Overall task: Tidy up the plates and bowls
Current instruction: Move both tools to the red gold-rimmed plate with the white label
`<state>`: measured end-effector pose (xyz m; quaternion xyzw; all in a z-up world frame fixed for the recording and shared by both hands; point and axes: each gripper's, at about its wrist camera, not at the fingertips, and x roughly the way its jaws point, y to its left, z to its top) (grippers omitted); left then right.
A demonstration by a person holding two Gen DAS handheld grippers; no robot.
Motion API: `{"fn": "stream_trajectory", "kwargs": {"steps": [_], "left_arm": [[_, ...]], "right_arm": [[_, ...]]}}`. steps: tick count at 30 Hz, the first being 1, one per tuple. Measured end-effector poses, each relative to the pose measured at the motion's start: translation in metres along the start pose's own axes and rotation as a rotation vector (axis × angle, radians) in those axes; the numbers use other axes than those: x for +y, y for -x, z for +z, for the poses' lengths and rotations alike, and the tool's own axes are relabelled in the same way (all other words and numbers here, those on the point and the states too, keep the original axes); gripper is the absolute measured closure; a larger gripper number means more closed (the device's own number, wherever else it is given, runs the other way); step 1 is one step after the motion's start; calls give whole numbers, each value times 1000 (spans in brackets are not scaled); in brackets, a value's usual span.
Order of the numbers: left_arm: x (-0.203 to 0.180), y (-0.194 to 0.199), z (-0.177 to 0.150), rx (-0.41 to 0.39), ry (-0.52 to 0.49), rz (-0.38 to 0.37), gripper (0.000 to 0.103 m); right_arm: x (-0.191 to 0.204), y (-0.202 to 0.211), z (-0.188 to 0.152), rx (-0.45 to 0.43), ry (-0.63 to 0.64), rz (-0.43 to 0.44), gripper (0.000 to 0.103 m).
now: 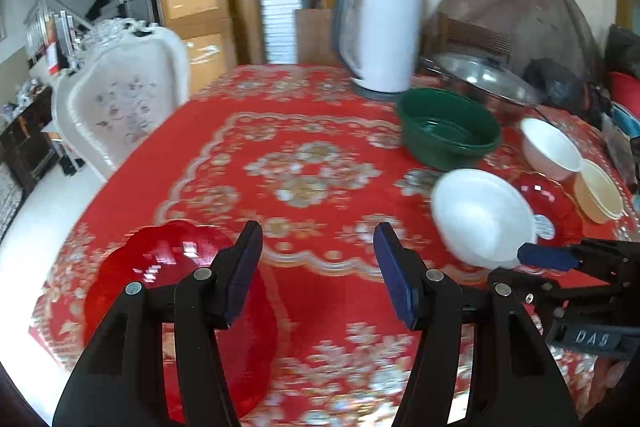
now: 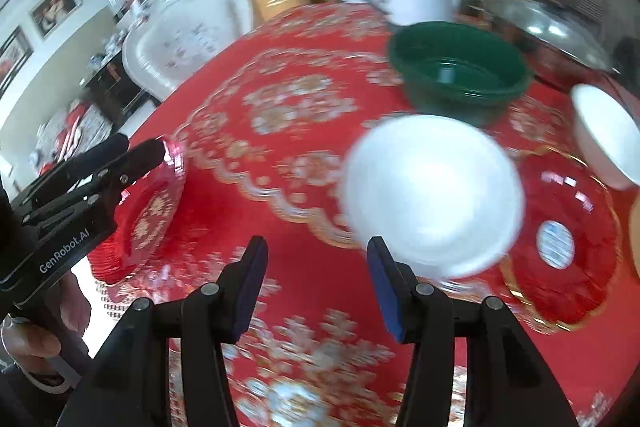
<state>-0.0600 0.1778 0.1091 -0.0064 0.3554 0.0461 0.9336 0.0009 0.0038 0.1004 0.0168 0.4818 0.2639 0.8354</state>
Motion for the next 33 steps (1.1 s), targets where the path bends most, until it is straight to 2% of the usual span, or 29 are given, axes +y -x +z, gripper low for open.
{"fn": "stream_trajectory", "kwargs": {"steps": [13,19,25,30,33], "left_arm": [[-108,-25,27,67,-69,-182,45],[-164,-44,48,108,-96,-262,45],[-211,-63,46,180,-102,-360,45],[-231,-75,41,215,-116,-387,45],[-233,-83,39,226,-126,-375,45]], "right_arm": [[-112,49,-25,-64,-225,-104,50],[-144,63,-37,-97,-301,-108,50],[-171,71,-48,-104,-350,-112,50],[-186,73,-52,-101,-376,-121,50],[-193,71,-53,-100,-391,-116,50]]}}
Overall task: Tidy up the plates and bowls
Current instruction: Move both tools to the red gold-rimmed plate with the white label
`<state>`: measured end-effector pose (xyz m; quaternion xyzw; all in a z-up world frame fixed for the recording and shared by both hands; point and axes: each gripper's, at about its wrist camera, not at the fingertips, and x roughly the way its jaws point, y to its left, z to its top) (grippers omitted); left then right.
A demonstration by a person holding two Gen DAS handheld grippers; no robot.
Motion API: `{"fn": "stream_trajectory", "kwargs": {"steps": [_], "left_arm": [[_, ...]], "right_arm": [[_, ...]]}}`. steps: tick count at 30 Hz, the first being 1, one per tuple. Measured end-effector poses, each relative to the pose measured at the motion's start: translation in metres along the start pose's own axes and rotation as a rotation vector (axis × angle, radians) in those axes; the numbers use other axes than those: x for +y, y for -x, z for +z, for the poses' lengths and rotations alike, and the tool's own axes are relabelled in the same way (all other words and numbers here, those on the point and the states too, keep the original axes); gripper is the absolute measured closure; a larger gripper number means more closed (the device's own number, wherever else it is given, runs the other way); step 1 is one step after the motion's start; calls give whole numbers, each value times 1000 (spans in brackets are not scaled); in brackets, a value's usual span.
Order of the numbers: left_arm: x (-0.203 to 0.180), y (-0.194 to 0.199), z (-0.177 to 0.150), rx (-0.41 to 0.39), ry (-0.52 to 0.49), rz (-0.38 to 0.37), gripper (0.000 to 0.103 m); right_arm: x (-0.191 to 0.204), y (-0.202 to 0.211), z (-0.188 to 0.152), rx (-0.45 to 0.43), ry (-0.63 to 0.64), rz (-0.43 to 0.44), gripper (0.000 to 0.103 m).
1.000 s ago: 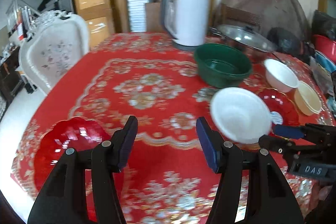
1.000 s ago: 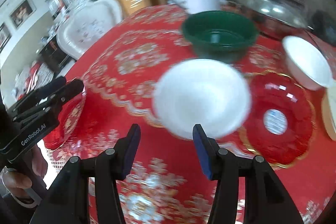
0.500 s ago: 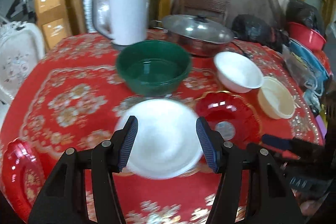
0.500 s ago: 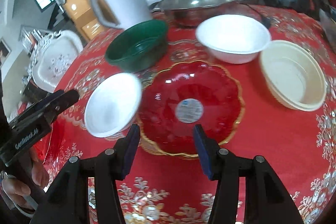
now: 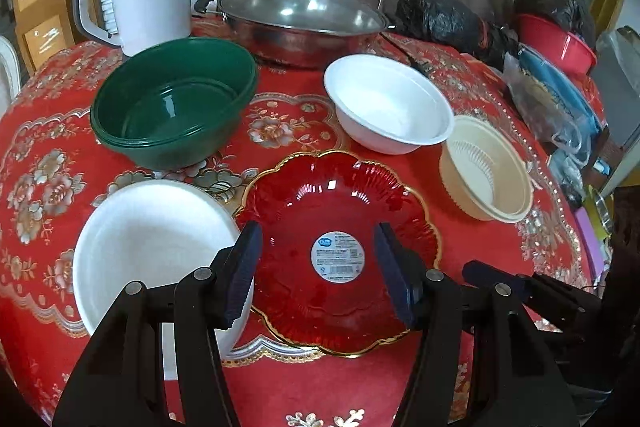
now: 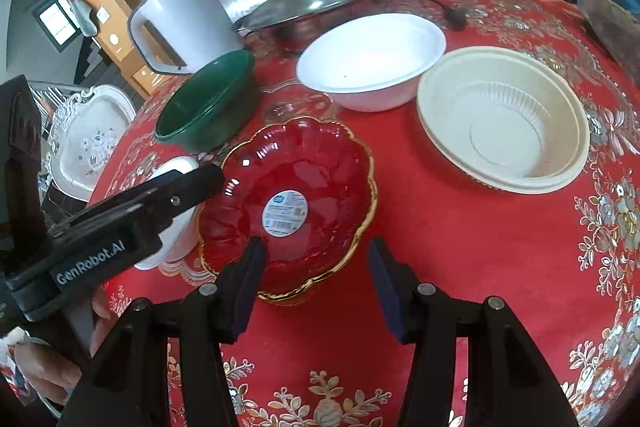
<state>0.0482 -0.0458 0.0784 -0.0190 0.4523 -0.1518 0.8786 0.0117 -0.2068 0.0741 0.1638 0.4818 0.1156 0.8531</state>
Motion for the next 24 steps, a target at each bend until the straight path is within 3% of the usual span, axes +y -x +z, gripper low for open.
{"fn": "stream_trajectory", "kwargs": {"steps": [3,7,9,12,20,24], "left_arm": [[12,-5,-1,17,1,43,45],[45,-2,-1,13,19,163,45],[61,0,0,18,50,171,45],[68,8,1,23,94,103,45],[8,2,4,40,-3,-76,45],[-3,-12,3,70,-33,-80,45]], "right_arm": [[-3,-3,1,3,-6,12,49],[-1,-7,3,6,-4,30,49],[0,-9,4,6,-5,39,49],[0,-12,6,5,-7,48,48],[-3,-9,5,6,-13,35,48],[-7,-9,4,9,-19,20,47]]}}
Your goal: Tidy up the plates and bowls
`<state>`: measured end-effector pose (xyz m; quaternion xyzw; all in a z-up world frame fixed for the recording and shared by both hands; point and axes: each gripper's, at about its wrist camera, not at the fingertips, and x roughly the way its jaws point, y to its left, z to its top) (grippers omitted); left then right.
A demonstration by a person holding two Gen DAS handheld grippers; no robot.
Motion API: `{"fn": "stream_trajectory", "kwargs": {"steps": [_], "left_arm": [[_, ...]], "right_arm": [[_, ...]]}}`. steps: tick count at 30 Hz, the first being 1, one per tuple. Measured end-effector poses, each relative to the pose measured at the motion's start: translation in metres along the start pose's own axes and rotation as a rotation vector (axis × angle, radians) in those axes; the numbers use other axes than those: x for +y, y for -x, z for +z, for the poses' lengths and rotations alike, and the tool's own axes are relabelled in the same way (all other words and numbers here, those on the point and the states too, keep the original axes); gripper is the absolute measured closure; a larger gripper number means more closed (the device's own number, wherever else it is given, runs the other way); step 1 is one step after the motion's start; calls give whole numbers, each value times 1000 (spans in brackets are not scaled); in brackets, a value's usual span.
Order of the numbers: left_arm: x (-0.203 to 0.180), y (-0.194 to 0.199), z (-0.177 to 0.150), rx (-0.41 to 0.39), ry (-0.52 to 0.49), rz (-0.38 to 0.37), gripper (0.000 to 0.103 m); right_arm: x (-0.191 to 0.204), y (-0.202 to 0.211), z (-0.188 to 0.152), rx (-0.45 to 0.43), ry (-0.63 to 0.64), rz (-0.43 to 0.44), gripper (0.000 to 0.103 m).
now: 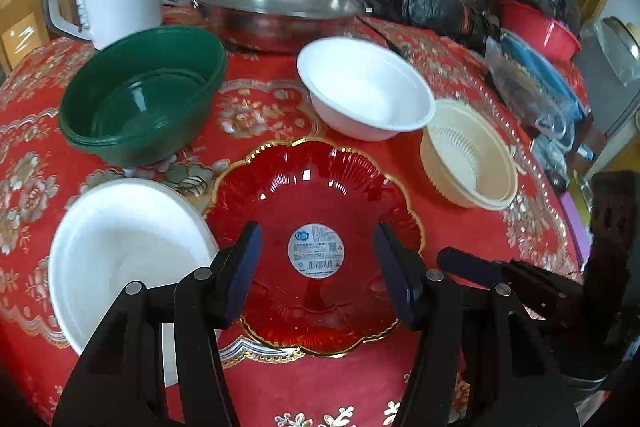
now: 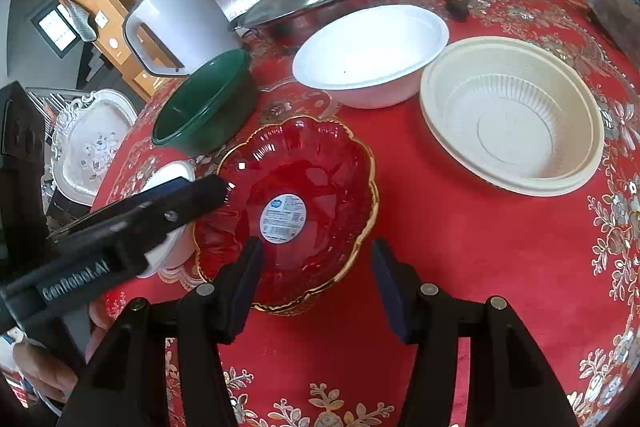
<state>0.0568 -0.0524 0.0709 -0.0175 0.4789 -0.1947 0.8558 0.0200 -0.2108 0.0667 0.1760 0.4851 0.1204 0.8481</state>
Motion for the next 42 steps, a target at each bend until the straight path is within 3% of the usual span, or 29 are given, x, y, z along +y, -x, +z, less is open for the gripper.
{"fn": "stream_trajectory", "kwargs": {"steps": [4,7,10,18,27,28,30,34,42], "left_arm": [[25,-7,-3,34,36,83,45],[52,3,-3,9,72,153,45],[66,8,-1,-2,103,175,45],[50,-10,2,30,58,185,45],[40,-36,6,64,14,246,45],[39,-38,5,67,6,246,47],[39,-43,3,73,9,226,72],[42,-44,2,58,12,229,74],[40,-29,-4,50,24,210,75]], "right_arm": [[-1,-4,0,10,-4,1,45],[-1,-6,2,10,-5,9,45],[-1,-12,5,16,-8,10,45],[-3,-27,10,42,-11,-18,45],[2,-41,18,68,39,-51,45],[3,-43,18,69,59,-61,45],[6,-46,19,57,79,-74,46],[7,-46,17,33,119,-116,54],[17,-40,14,-5,171,-167,55]]}}
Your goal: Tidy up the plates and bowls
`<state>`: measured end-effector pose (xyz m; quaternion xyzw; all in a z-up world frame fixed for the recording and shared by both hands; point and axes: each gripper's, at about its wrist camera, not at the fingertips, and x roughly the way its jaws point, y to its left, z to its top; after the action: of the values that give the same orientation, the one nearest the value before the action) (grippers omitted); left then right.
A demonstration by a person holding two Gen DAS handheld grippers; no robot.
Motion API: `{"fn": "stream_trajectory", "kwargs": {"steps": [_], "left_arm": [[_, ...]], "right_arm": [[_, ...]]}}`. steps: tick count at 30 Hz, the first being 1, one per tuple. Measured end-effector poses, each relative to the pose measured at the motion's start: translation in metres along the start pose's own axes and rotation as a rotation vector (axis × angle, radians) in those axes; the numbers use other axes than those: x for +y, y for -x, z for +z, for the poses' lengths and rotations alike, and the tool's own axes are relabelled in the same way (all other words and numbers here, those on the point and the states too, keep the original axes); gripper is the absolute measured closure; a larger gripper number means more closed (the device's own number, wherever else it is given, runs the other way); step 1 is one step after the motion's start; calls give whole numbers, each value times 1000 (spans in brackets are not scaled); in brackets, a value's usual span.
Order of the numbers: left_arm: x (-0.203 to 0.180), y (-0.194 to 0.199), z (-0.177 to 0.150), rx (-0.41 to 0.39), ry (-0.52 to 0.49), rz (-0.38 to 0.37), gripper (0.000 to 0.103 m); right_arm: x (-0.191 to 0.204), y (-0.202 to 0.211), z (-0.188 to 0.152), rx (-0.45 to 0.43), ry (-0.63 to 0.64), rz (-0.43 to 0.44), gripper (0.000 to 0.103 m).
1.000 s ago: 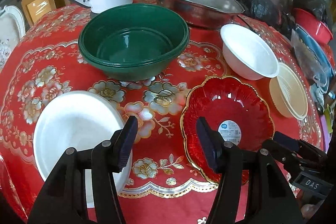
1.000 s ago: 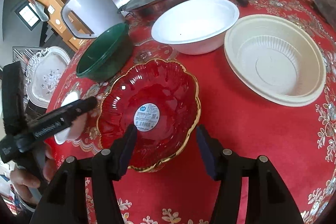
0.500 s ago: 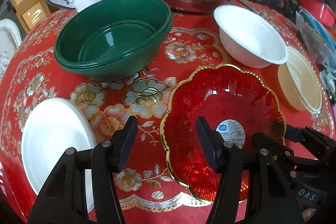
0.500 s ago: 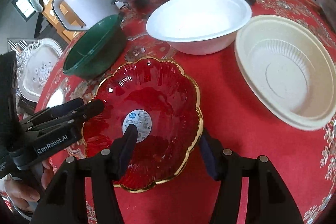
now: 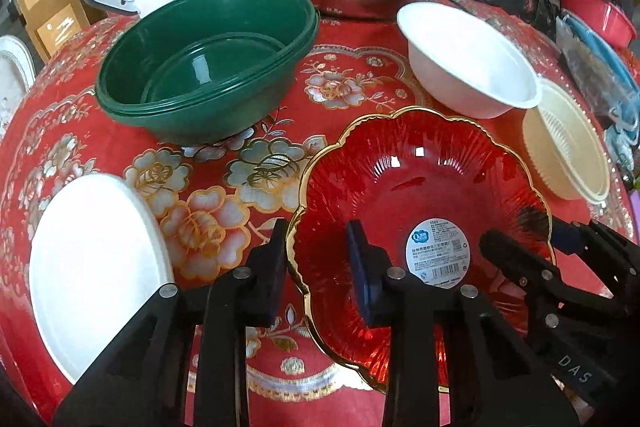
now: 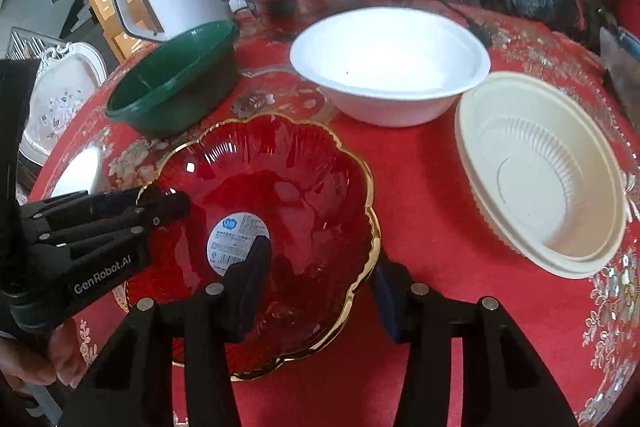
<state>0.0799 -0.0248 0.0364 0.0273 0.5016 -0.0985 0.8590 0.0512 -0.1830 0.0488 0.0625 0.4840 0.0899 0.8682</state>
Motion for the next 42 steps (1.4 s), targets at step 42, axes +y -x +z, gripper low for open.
{"fn": "stream_trajectory", "kwargs": {"steps": [42], "left_arm": [[278,182,-153,-209,411,293,75]], "right_arm": [[307,26,-12,-49,511,284,55]]}}
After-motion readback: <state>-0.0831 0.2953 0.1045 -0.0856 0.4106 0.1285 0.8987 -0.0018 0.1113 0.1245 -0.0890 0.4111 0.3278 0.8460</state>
